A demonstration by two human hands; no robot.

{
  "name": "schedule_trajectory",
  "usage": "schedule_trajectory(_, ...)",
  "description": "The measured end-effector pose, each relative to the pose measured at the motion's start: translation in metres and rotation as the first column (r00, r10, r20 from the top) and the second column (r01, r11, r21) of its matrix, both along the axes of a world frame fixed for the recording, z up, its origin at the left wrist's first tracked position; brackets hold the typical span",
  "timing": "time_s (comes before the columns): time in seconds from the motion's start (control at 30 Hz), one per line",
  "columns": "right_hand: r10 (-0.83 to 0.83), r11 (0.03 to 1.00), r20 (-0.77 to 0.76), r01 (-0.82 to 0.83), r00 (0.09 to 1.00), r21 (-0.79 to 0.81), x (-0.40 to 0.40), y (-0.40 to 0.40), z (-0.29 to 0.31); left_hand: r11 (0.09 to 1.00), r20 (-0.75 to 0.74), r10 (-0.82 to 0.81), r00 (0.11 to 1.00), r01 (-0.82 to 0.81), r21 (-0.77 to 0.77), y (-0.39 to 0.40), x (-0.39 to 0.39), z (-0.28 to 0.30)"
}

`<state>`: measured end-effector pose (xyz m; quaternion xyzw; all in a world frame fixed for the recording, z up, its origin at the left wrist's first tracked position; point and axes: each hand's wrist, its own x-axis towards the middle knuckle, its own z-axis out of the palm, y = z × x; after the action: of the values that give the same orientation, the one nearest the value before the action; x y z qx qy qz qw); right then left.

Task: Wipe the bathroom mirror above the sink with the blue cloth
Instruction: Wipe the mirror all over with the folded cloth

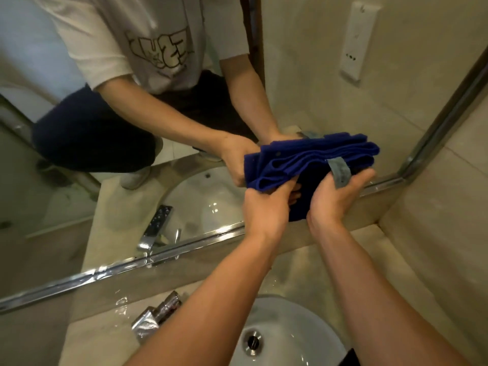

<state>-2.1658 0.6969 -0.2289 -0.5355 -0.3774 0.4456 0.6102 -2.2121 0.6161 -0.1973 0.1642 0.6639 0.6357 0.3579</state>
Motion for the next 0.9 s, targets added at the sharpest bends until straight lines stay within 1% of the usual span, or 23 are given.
schedule_trajectory(0.1,0.024,0.999,0.033,-0.024,0.999,0.021,-0.014,-0.017,0.001,1.000,0.004,0.028,1.000,-0.028,0.008,-0.017,-0.014,-0.001)
schedule_trajectory(0.23,0.058,0.998,0.142,-0.063,0.988,0.031,-0.028,-0.043,0.001,0.996,-0.002,0.091,0.996,-0.091,0.019,-0.042,-0.031,-0.009)
schedule_trajectory(0.37,0.088,0.994,0.145,-0.096,0.986,0.049,-0.037,-0.058,0.006,0.992,0.020,0.114,0.993,-0.115,0.045,-0.056,-0.039,-0.008)
schedule_trajectory(0.5,0.105,0.984,0.263,-0.139,0.959,0.114,-0.056,-0.085,0.008,0.981,0.011,0.172,0.985,-0.173,0.087,-0.082,-0.057,-0.005)
schedule_trajectory(0.57,0.126,0.977,0.286,-0.169,0.950,0.131,-0.062,-0.095,0.009,0.975,0.004,0.196,0.981,-0.195,0.108,-0.092,-0.064,-0.002)
schedule_trajectory(0.63,0.146,0.974,0.272,-0.186,0.951,0.128,-0.064,-0.101,0.013,0.968,0.011,0.226,0.974,-0.226,0.113,-0.096,-0.062,0.001)
schedule_trajectory(0.73,0.168,0.971,0.194,-0.196,0.966,0.134,-0.060,-0.100,0.027,0.953,0.000,0.272,0.962,-0.270,0.139,-0.092,-0.052,0.008)
schedule_trajectory(0.8,0.153,0.962,0.155,-0.183,0.976,0.201,-0.055,-0.092,0.047,0.946,-0.041,0.277,0.960,-0.264,0.189,-0.084,-0.048,0.021)
schedule_trajectory(0.9,0.144,0.929,0.106,-0.171,0.984,0.328,-0.046,-0.076,0.084,0.931,-0.104,0.267,0.958,-0.228,0.283,-0.068,-0.047,0.056)
